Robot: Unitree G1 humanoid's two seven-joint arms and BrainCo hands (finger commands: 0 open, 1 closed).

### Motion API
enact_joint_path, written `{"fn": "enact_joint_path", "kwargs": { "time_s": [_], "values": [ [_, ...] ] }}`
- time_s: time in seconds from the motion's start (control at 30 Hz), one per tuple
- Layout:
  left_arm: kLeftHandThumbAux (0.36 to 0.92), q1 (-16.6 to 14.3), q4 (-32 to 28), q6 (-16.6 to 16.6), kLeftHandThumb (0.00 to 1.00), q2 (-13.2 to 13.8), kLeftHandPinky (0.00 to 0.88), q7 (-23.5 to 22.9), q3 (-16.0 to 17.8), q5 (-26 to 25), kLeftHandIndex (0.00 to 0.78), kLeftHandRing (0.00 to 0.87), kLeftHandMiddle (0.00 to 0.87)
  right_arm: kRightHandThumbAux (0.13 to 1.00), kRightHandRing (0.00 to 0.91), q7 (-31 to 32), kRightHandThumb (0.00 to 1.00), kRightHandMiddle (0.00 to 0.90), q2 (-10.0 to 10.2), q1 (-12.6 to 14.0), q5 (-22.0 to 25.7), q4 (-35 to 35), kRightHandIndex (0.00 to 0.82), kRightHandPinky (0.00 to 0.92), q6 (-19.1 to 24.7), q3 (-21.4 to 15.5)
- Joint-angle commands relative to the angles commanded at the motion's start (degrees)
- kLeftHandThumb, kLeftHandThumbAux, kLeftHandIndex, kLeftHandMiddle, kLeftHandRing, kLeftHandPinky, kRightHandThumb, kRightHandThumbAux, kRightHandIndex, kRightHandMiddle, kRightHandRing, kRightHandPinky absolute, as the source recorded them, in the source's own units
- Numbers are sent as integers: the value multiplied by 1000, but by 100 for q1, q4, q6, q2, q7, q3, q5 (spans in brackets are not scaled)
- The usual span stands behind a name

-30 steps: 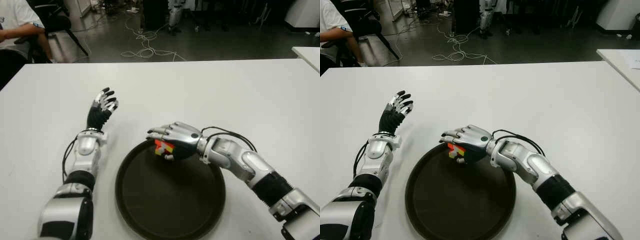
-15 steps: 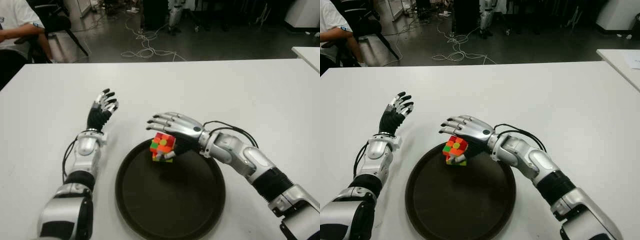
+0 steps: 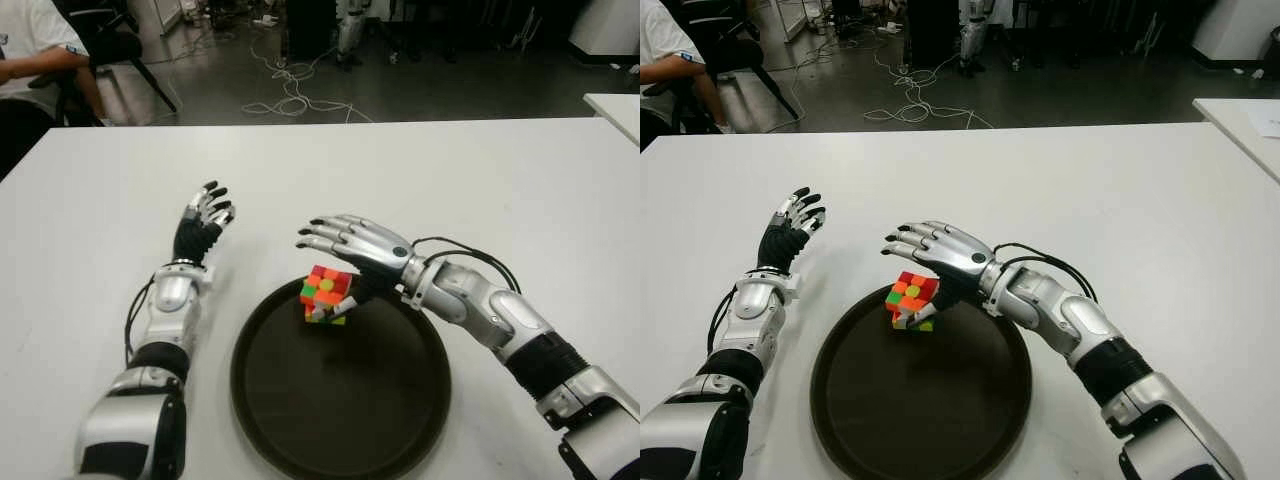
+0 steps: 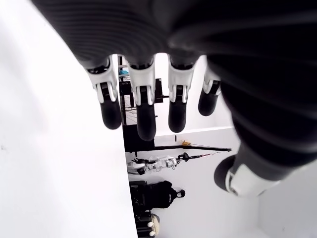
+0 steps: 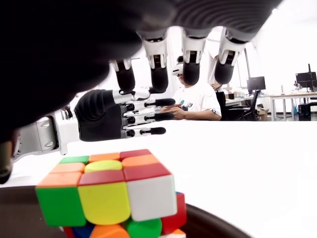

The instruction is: Pick up the Rubik's Cube and put it in the plate

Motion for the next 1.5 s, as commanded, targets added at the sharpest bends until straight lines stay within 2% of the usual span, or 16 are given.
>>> {"fn": "enact_joint_path", "kwargs": {
  "time_s": [0.37, 0.5, 0.6, 0.73, 0.83, 0.87, 0.97, 1.0, 1.03, 1.1, 1.17, 1.23, 1.3, 1.33, 1.4, 1.5],
  "values": [
    [630, 11, -21, -123, 356, 7, 167, -7, -39, 44, 77, 161, 173, 424, 0, 120, 0, 0, -39, -82, 101, 70, 0, 0, 97, -92],
    [629, 4, -12, -144, 345, 16, 139, 44, -71, 98, 76, 150, 167, 418, 0, 256, 0, 0, -184, -371, 331, 360, 0, 0, -54, -264],
    [621, 1, -17, -137, 344, 2, 148, 52, -65, 99, 76, 151, 161, 412, 0, 451, 0, 0, -509, -755, 759, 555, 0, 0, -269, -627],
    [612, 8, -48, -148, 342, -22, 179, 26, -44, 72, 79, 160, 158, 408, 0, 263, 0, 0, -527, -781, 1002, 611, 0, 0, -404, -890],
    [617, 7, -73, -155, 348, -37, 191, 3, -27, 44, 82, 167, 160, 421, 0, -905, 0, 0, -262, -869, 1177, 1072, 0, 16, -716, -1320],
    [618, 10, -82, -151, 349, -40, 192, -4, -22, 35, 82, 167, 160, 425, 0, -1444, 0, 0, -203, -1046, 1285, 1468, 0, 22, -1036, -1527],
    [627, 12, -87, -139, 349, -42, 186, -19, -14, 18, 78, 163, 154, 498, 119, -2444, 34, 104, -190, -1370, 1456, 2237, 29, 166, -1775, -1878],
    [630, 11, -86, -135, 349, -44, 185, -27, -11, 12, 77, 161, 152, 517, 156, -2767, 47, 136, -206, -1340, 1462, 2326, 42, 212, -1966, -1992],
    [633, 11, -86, -132, 350, -45, 184, -32, -8, 8, 76, 159, 150, 531, 180, -3009, 59, 158, -220, -1326, 1450, 2405, 54, 238, -2109, -2060],
    [639, 20, -101, -121, 353, -52, 180, -43, -9, 5, 71, 154, 143, 573, 268, -3449, 88, 242, -46, -1366, 1644, 2775, 118, 319, -2186, -2280],
    [642, 24, -112, -107, 354, -56, 179, -35, -13, 10, 69, 151, 141, 610, 321, -3543, 102, 297, 132, -1404, 1932, 2998, 176, 360, -2155, -2463],
    [643, 25, -118, -102, 354, -56, 177, -32, -14, 11, 67, 149, 139, 640, 357, -3612, 114, 336, 171, -1452, 1984, 3134, 220, 387, -2216, -2499],
    [644, 25, -126, -102, 353, -56, 172, -11, -20, 24, 66, 148, 140, 660, 399, -2389, 119, 374, 550, -1435, 3309, 3781, 262, 433, -1700, -3131],
    [647, 21, -126, -100, 352, -54, 167, -1, -22, 29, 66, 147, 141, 672, 430, -1665, 123, 400, 780, -1482, 4036, 4072, 289, 467, -1251, -3547],
    [650, 16, -113, -107, 352, -51, 162, 19, -24, 40, 67, 146, 142, 684, 464, -731, 129, 430, 1035, -1607, 4973, 4383, 318, 503, -451, -4165],
    [659, 6, -97, -123, 357, -48, 161, 46, -27, 54, 67, 146, 145, 696, 521, -96, 131, 474, 1098, -1754, 5621, 4723, 351, 567, 464, -4727]
  ]
}}
